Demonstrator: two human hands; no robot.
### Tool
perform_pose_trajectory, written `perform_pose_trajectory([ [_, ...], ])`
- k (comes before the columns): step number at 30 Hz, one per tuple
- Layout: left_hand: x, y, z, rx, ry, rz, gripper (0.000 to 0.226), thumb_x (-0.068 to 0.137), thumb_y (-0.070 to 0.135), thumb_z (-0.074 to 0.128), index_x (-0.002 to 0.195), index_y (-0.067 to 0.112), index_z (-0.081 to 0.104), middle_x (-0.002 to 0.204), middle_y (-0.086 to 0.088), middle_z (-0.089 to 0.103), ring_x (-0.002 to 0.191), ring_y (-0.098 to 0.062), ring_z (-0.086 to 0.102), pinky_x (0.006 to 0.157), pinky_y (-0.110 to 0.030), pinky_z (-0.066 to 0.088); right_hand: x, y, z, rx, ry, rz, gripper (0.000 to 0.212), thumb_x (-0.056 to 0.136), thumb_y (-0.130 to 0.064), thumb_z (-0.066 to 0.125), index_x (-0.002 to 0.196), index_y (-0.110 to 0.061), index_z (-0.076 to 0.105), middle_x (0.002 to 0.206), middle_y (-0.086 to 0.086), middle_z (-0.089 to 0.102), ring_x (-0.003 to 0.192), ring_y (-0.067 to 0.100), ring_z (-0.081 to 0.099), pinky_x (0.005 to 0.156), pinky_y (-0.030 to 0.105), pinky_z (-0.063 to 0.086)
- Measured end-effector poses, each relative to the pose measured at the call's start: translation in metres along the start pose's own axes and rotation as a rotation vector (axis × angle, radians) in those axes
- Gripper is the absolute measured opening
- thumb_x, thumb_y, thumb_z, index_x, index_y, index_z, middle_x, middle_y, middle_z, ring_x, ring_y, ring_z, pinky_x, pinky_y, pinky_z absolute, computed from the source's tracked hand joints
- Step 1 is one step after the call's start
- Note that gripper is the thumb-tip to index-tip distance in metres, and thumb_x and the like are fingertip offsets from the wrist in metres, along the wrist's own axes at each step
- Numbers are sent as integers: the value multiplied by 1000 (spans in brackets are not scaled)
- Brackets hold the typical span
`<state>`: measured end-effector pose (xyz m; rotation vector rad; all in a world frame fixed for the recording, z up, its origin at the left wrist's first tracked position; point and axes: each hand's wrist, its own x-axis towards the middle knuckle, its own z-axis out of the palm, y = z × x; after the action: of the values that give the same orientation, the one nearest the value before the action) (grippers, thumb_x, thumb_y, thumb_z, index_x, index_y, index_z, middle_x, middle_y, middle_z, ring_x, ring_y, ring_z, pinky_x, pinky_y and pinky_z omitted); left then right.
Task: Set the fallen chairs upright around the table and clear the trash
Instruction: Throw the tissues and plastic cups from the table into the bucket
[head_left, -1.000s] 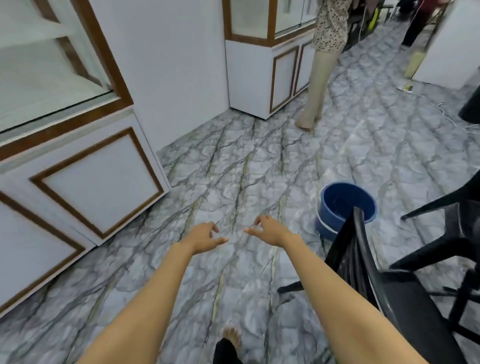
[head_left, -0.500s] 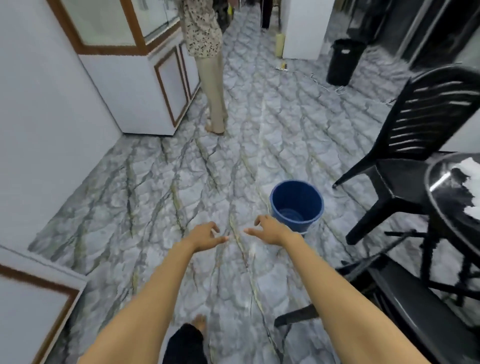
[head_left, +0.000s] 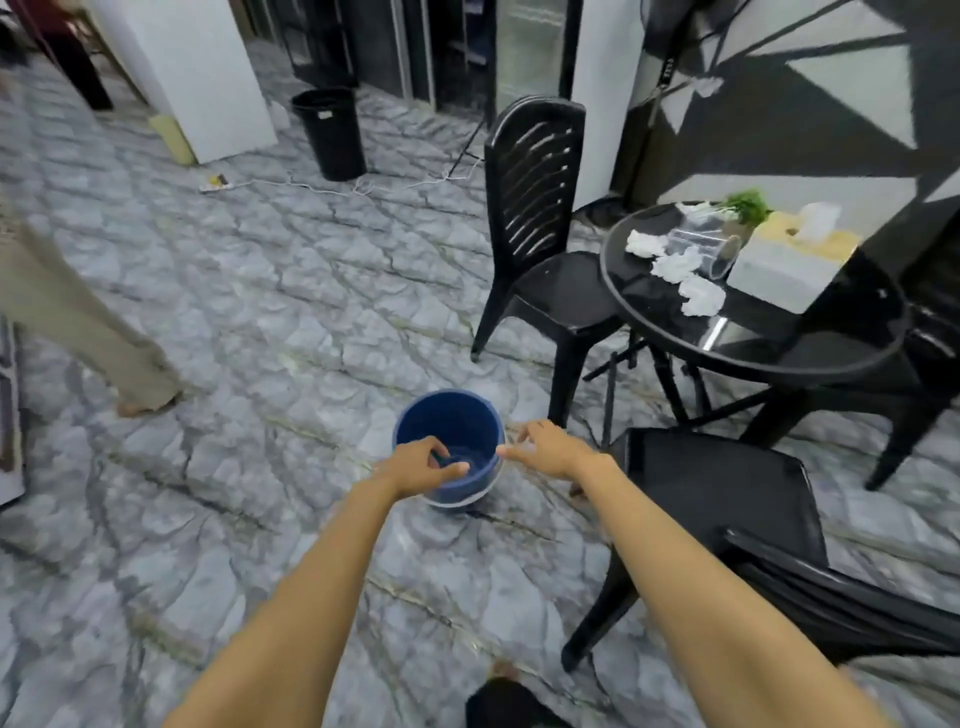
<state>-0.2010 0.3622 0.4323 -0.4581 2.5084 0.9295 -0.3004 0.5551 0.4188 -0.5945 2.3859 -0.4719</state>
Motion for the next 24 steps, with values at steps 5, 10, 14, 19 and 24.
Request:
perform_pose_trajectory([
  [5, 71, 62, -21, 46, -64, 162, 49, 85, 48, 57, 117, 10, 53, 100, -3, 56, 91, -17, 53, 69, -22, 40, 24, 49, -47, 80, 88, 145, 67, 85, -66, 44, 125, -12, 45, 130, 10, 42, 114, 29, 49, 96, 42, 43],
  [10, 140, 128, -38, 123, -111, 255, 48, 87, 44, 56, 120, 8, 52, 106, -10, 59, 95, -22, 55, 81, -27, 40, 41, 95, -106, 210, 203, 234, 58, 86, -62, 47, 112, -10, 51, 114, 8, 45, 114, 30, 50, 96, 40, 43],
  [14, 192, 182, -42, 139, -113, 337, 51, 85, 49, 57, 119, 11, 53, 106, -6, 58, 103, -23, 56, 86, -31, 43, 52, 130, -145, 324, 299, 307, 63, 89, -56, 48, 126, -5, 47, 136, 12, 37, 125, 30, 42, 101, 39, 37],
  [19, 252, 240, -39, 186, -124, 445, 47, 85, 43, 60, 118, 10, 56, 119, -13, 61, 110, -25, 57, 87, -30, 42, 78, 174, -182, 371, 416, 402, 66, 90, -52, 49, 135, -4, 38, 138, 15, 31, 123, 32, 44, 101, 40, 40],
  [24, 326, 294, -35, 224, -127, 561, 41, 87, 30, 61, 121, 9, 57, 124, -14, 56, 114, -26, 56, 96, -30, 40, 113, 214, -211, 300, 551, 480, 68, 92, -39, 55, 146, -10, 25, 151, 12, 20, 132, 34, 37, 100, 44, 43],
])
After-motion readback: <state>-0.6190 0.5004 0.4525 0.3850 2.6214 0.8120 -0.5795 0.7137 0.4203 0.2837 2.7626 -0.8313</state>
